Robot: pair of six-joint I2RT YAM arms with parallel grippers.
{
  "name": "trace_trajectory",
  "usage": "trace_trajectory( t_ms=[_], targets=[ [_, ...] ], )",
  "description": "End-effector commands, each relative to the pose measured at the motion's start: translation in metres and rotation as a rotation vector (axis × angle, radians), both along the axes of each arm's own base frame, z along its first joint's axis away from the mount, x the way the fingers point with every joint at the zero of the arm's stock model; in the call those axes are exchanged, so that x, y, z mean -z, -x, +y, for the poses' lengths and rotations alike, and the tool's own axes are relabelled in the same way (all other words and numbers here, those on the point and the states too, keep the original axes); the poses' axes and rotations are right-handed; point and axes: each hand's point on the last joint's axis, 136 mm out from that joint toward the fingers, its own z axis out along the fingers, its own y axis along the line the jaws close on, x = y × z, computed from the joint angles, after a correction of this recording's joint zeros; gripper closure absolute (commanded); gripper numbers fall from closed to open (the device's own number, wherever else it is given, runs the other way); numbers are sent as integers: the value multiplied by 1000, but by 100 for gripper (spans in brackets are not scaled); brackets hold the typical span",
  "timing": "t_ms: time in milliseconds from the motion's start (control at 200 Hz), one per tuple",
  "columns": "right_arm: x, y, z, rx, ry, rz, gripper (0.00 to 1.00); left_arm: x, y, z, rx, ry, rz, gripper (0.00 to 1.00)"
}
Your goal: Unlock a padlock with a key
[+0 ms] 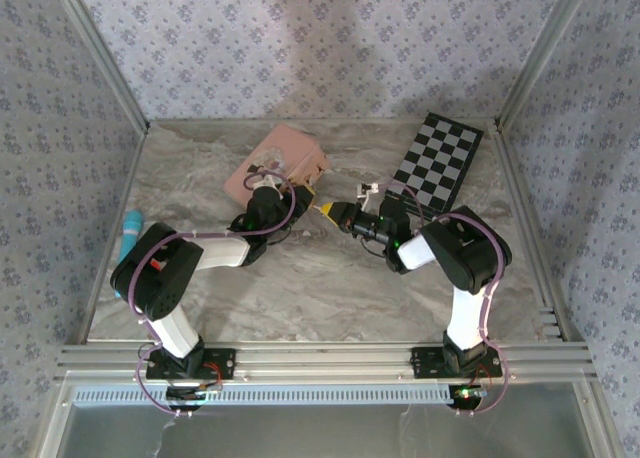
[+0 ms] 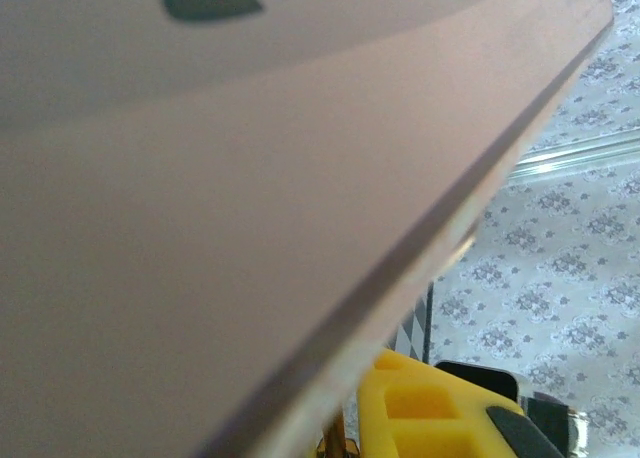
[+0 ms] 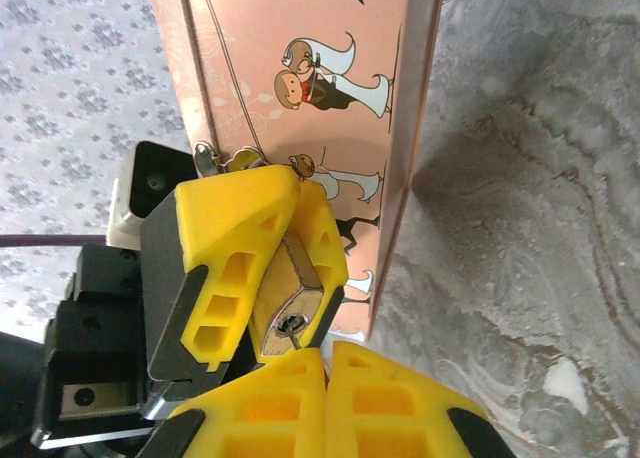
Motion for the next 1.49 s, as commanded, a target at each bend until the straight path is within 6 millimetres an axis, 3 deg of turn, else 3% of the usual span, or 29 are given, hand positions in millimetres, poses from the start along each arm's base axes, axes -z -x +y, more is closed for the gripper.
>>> trace_trajectory(
  t_ms=[0,150,405,775,1064,1489],
  targets=[
    [-22,0,13,-7,82,-133,100,-39,24,-33,151,91,-73,100],
    [-23,1,16,19,68,-116,100,-41,22,-32,142,97,-85,100],
    [-23,-12,10,114,-175,80,100,-42,21,-30,124,113,-101,100],
    [-24,-1,12,197,-208,134,100,-35,17,-31,72,104,-84,100],
    [-20,10,25,167,-171,117,100,-30,16,-28,33,81,-60,100],
    [-33,18,39,111,-141,71,100,-24,17,-29,37,73,-36,100]
  ],
)
